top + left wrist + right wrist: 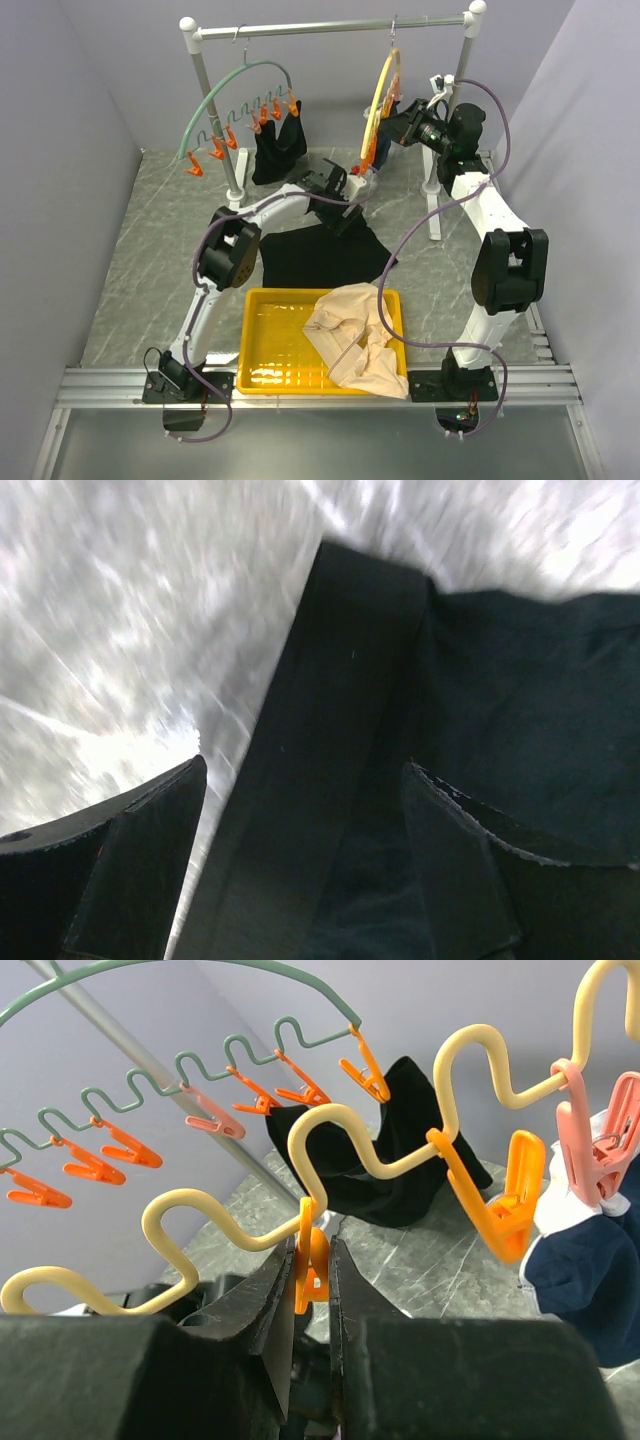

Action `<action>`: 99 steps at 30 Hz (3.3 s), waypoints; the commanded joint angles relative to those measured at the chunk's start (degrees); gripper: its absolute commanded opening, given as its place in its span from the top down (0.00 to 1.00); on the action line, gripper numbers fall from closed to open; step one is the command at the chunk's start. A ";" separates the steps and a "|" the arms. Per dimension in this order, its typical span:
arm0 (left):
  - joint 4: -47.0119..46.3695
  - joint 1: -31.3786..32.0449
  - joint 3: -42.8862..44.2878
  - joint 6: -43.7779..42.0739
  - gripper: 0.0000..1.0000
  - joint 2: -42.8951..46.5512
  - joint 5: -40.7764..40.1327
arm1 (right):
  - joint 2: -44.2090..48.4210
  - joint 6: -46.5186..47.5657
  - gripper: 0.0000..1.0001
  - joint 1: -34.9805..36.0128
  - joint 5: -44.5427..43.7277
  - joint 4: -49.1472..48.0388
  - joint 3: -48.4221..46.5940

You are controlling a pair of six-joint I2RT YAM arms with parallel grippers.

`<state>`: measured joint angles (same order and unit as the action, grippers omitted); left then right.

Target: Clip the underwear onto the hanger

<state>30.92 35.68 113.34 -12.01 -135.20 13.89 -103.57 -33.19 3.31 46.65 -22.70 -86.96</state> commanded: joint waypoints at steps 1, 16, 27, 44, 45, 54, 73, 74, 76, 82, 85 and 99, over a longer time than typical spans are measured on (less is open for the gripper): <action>2.83 2.02 -0.57 4.88 0.15 0.64 -6.93 | 3.11 0.23 1.00 -0.50 0.72 -0.59 0.39; 5.74 1.23 -1.89 14.03 0.19 -3.50 -3.44 | 3.81 0.41 1.00 -0.32 0.72 -0.42 1.26; 3.01 2.02 1.26 12.97 0.20 0.99 -12.30 | 3.73 0.32 1.00 -0.32 0.72 -0.77 0.91; 15.93 3.16 10.33 40.65 0.22 -0.42 -16.86 | 4.43 0.50 1.00 -0.32 0.90 -1.38 2.58; 15.32 3.60 9.45 41.18 0.22 0.02 -18.36 | 4.52 0.41 1.00 -0.32 0.81 -1.47 2.67; 16.19 4.40 7.86 46.11 0.19 -3.93 -21.27 | 4.69 0.93 1.00 -0.41 0.81 -1.21 2.93; 16.72 -0.17 3.03 40.14 0.69 -9.82 -18.64 | 3.99 0.67 1.00 -0.41 0.02 -0.94 2.23; 16.63 -0.17 3.12 39.27 0.72 -9.91 -18.81 | 3.82 0.76 1.00 -0.41 0.02 -0.86 2.14; 16.54 0.09 3.47 37.07 0.77 -10.09 -18.64 | 3.90 1.02 1.00 -0.41 0.02 -0.59 2.06; 13.13 1.84 -1.45 21.70 0.81 -7.81 -18.46 | 4.16 1.46 1.00 -0.41 0.10 -0.50 2.32; 10.40 3.51 -5.31 10.11 0.85 -6.05 -17.50 | 4.17 1.55 1.00 -0.50 0.19 -0.59 2.32; 7.73 4.75 -1.67 -0.05 0.44 0.55 -11.60 | 3.73 1.02 1.00 -0.50 0.90 -1.38 1.53</action>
<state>30.41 39.86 105.82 -17.26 -131.52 -2.07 -101.08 -32.53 3.31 46.61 -23.33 -83.99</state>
